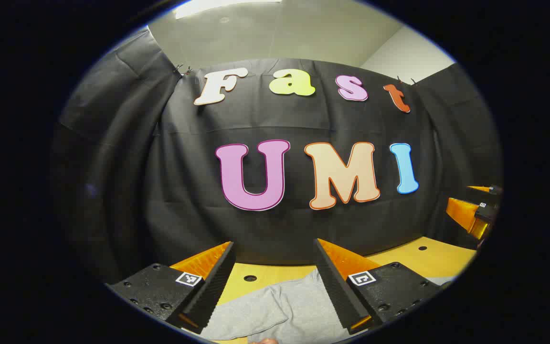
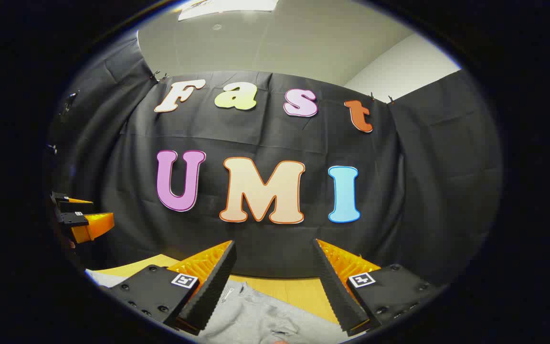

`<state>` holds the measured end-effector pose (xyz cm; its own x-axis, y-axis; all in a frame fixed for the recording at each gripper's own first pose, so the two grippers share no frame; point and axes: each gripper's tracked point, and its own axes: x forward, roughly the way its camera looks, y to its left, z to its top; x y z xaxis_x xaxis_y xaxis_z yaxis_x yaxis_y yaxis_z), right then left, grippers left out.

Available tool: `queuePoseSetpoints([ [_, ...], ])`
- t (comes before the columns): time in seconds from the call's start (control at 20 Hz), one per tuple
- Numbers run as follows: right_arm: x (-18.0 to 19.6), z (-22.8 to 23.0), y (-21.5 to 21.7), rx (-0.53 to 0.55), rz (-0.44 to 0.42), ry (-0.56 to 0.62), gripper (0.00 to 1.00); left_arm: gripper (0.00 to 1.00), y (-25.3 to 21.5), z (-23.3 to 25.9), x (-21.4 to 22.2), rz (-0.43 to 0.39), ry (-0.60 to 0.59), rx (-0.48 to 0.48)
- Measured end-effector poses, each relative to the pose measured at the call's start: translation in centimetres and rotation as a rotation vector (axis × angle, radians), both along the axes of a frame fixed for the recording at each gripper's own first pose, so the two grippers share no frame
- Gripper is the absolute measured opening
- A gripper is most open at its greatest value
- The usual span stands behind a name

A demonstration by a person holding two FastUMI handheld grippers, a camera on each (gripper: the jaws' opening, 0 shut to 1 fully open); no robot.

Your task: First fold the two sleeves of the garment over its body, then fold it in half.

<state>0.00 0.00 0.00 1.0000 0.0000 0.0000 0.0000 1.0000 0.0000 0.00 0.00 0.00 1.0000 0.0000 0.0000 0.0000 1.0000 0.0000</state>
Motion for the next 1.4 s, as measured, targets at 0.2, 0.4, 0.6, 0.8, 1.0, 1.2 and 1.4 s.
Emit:
queuePoseSetpoints([
  [0.2,0.0,-0.2,-0.1,-0.009,0.008,0.01,0.98,0.95,-0.1,-0.5,0.2,-0.013,0.012,0.008],
  [0.4,0.3,-0.3,-1.1,-0.014,-0.011,0.017,0.95,0.95,-0.2,-0.4,0.2,-0.025,0.009,0.019],
  [0.6,0.2,0.0,-0.9,-0.02,-0.013,0.013,0.99,0.95,-0.1,-0.3,0.2,-0.028,0.003,0.019],
  [0.8,0.2,0.1,0.0,-0.022,0.008,0.013,0.98,0.95,0.0,-0.3,0.2,-0.028,0.001,0.019],
  [1.0,0.2,0.0,0.3,-0.022,0.019,0.015,1.0,0.95,0.2,-0.2,0.2,-0.022,-0.006,0.021],
  [1.2,0.1,-0.3,-0.1,-0.018,0.019,0.027,0.98,0.95,0.2,-0.4,0.2,-0.018,-0.003,0.018],
  [1.4,0.2,-1.5,-1.4,-0.036,0.024,0.06,1.0,0.95,-0.3,-0.7,0.4,-0.027,0.006,0.007],
])
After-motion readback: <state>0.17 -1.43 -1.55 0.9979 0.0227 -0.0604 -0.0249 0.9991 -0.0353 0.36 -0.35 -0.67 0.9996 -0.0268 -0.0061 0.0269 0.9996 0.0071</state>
